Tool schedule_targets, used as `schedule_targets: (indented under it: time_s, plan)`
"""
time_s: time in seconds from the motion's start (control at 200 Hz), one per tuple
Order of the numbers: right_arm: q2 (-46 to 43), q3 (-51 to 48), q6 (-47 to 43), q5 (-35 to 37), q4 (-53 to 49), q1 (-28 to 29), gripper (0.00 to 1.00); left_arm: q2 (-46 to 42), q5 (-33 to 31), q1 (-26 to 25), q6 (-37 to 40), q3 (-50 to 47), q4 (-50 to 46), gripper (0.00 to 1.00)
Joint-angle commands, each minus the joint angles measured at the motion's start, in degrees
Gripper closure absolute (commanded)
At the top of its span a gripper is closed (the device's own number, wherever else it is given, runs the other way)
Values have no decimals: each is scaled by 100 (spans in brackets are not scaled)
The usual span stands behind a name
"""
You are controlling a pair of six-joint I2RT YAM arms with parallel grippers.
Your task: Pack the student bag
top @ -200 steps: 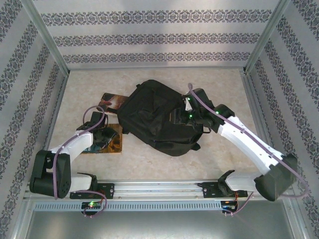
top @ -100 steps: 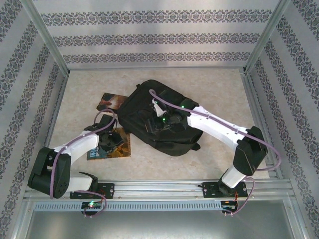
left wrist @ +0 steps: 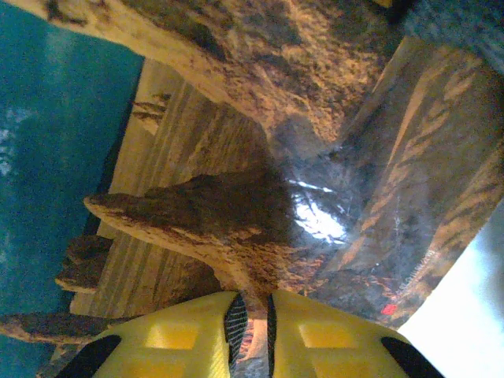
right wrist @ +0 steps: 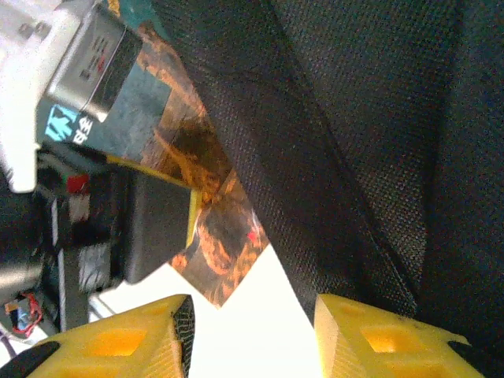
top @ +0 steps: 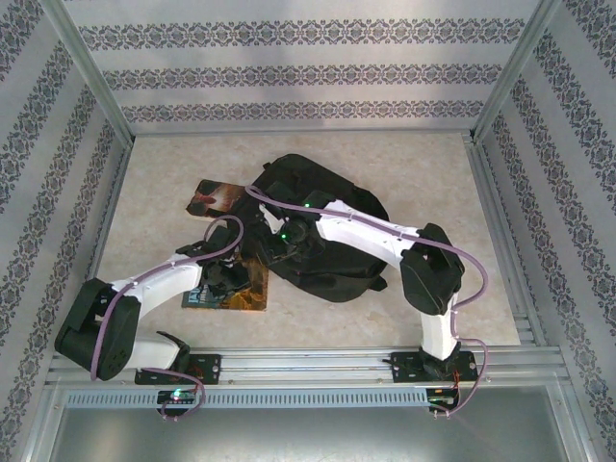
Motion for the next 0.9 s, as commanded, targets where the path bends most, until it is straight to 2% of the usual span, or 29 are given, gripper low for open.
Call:
schedule_targets:
  time_s: [0.0,0.25,0.385,0.475,0.555,0.665,0.764,0.894]
  plan:
    - [245,129,144,532,-20,-273,55,565,178,-429,246,-533,-897,80]
    - [660,584,271,1614,-129,-913,56,674,148,-863,385,-462,-876,81]
    - [700,714,188,1843,-189,-1168,55,764,190,-995,503,-376,-822,81]
    - [602,698,-26,1531,-73,-1220,55,848,226,-1049,596,-222,-839,80]
    - [391,604,-239,857,128,-1189,55,627,166,-1048,597,-70,-914,72]
    - [-8,322,-483,263,390,-1016,57,-237,-143,-1047,532,105,-1121,61]
    - [-177,164,-531,143,491,-823,61,-1126,-274,-1047,365,104,-1143,51]
    - [15,206,-512,-39,563,-682,62,-2033,-668,-987,-272,-188,-1544,53]
